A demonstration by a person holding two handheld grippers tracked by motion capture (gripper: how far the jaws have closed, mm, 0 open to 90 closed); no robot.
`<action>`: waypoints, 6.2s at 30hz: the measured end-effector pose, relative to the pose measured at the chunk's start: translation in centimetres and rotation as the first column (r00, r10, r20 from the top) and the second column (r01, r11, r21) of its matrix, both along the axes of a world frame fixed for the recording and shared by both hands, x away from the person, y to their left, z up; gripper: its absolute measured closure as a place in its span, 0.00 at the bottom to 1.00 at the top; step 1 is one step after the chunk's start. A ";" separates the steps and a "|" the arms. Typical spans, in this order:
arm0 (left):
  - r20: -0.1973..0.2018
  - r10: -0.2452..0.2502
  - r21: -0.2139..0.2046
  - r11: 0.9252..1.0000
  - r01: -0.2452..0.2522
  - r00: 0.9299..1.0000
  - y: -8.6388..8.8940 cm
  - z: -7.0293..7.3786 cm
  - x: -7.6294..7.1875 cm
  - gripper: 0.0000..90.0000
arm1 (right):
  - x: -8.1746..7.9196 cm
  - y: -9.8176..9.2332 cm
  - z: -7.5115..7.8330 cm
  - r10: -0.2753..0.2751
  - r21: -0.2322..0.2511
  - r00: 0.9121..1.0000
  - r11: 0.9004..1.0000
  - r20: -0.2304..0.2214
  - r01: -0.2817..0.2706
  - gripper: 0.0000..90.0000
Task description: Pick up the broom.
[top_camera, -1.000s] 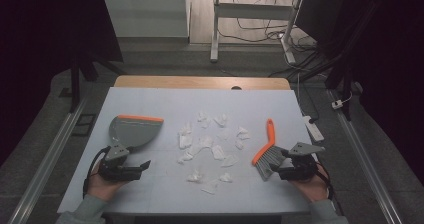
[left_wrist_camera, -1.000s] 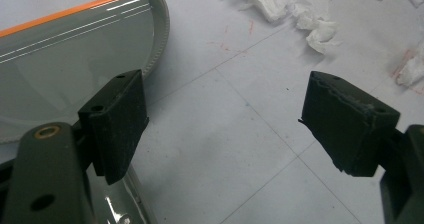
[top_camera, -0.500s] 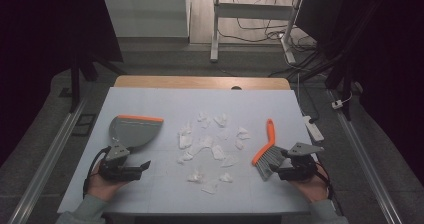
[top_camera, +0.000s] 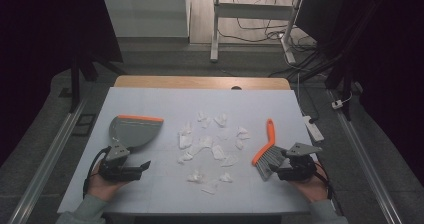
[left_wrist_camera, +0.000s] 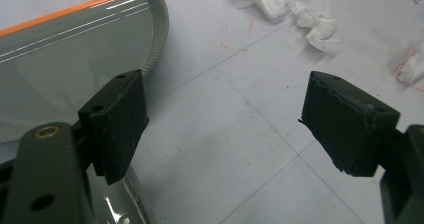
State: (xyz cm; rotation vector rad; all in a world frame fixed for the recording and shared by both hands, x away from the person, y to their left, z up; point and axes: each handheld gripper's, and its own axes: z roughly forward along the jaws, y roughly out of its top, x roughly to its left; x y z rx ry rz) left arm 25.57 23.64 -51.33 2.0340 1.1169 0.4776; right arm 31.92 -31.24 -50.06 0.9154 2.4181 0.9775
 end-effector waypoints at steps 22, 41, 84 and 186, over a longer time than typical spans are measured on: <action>0.010 -0.005 -0.012 1.000 0.005 1.000 0.1 0.2 -0.1 0.21 | 1.6 1.6 2.3 -0.120 0.031 0.990 0.992 -0.080 0.123 0.37; 0.013 -0.019 -0.025 1.000 0.019 1.000 -0.1 0.5 -0.3 0.21 | 9.5 4.3 4.1 -0.363 -0.156 0.880 0.931 -0.307 0.329 0.38; 0.026 -0.072 -0.053 0.996 0.073 0.997 -0.6 0.7 -0.6 0.22 | 12.5 7.5 1.2 -0.708 -0.395 0.587 0.706 -0.394 0.587 0.78; 0.149 -0.229 -0.164 0.954 0.253 0.962 -20.6 1.4 4.0 0.81 | 4.0 13.4 5.3 -0.137 0.656 0.943 0.688 -0.303 0.311 0.78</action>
